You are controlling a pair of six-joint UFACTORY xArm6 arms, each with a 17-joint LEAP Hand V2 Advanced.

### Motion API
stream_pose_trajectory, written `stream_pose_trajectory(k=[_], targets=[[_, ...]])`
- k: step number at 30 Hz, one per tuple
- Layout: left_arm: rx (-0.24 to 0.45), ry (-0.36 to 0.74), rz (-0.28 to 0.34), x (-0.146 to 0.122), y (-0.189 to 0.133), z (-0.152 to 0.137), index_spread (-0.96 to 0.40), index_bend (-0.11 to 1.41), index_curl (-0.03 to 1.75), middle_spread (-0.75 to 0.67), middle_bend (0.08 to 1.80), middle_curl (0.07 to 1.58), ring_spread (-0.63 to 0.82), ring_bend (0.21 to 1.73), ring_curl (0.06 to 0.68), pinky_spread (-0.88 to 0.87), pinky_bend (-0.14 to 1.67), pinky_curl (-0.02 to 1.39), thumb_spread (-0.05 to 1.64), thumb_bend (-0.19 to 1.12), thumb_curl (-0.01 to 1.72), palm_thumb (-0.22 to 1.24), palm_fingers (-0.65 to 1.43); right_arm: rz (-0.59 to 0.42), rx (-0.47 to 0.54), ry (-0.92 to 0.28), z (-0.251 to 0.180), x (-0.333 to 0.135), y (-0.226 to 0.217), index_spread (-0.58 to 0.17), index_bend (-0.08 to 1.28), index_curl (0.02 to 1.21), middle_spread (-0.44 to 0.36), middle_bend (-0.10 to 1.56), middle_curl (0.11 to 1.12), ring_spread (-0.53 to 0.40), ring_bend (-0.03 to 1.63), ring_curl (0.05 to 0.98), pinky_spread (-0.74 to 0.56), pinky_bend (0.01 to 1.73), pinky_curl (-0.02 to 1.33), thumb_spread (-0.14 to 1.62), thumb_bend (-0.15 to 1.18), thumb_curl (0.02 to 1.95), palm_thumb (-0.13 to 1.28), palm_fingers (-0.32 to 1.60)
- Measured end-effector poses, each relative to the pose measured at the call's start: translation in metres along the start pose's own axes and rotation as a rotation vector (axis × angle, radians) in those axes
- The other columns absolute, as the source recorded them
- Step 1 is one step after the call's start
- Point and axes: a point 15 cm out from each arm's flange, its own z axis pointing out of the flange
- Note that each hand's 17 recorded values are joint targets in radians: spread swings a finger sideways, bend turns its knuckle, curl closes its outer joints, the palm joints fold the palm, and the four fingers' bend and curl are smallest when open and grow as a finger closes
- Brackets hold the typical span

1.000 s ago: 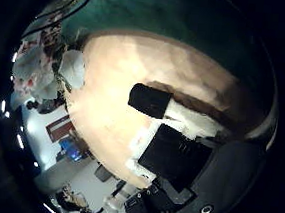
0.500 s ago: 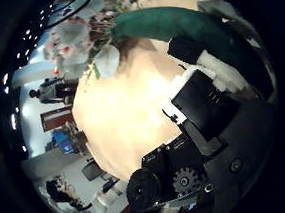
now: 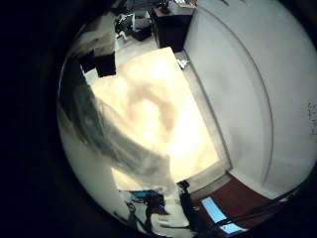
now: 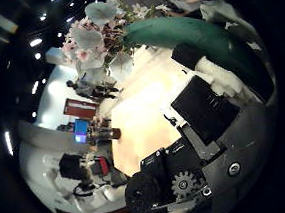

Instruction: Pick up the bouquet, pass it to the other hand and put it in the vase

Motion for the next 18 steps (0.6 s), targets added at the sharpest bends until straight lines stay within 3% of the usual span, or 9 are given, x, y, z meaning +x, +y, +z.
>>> stream_pose_trajectory(k=[7, 12, 18], targets=[[0.097, 0.186, -0.018, 0.008, -0.022, -0.029, -0.01, 0.22, 0.39, 0.17, 0.27, 0.36, 0.47, 0.43, 0.173, 0.56, 0.33, 0.1, 1.09, -0.03, 0.31, 0.28, 0.38, -0.006, 0.098, -0.375, -0.073, -0.06, 0.009, -0.224, 1.19, 0.85, -0.123, 1.37, 0.75, -0.182, 1.49, 0.64, -0.19, 1.36, 0.67, 0.77, 0.08, 0.97, 1.19, 1.15], [0.22, 0.396, -0.016, 0.024, -0.043, -0.058, -0.03, 0.25, 0.42, 0.08, 0.38, 0.41, 0.42, 0.4, 0.158, 0.53, 0.28, 0.07, 1.09, -0.03, 0.31, 0.26, 0.49, -0.035, 0.106, -0.686, -0.124, -0.099, 0.021, -0.22, 1.2, 0.85, -0.122, 1.37, 0.75, -0.181, 1.49, 0.643, -0.2, 1.34, 0.7, 0.76, 0.08, 1.02, 1.18, 1.15], [0.333, 0.664, -0.016, 0.039, -0.06, -0.089, -0.05, 0.24, 0.45, 0.02, 0.39, 0.44, 0.37, 0.41, 0.157, 0.47, 0.29, 0.07, 1.07, -0.03, 0.31, 0.24, 0.5, -0.161, 0.079, -0.897, -0.16, -0.122, 0.051, -0.216, 1.21, 0.84, -0.121, 1.38, 0.74, -0.181, 1.49, 0.646, -0.2, 1.33, 0.73, 0.75, 0.08, 1.08, 1.19, 1.15]])
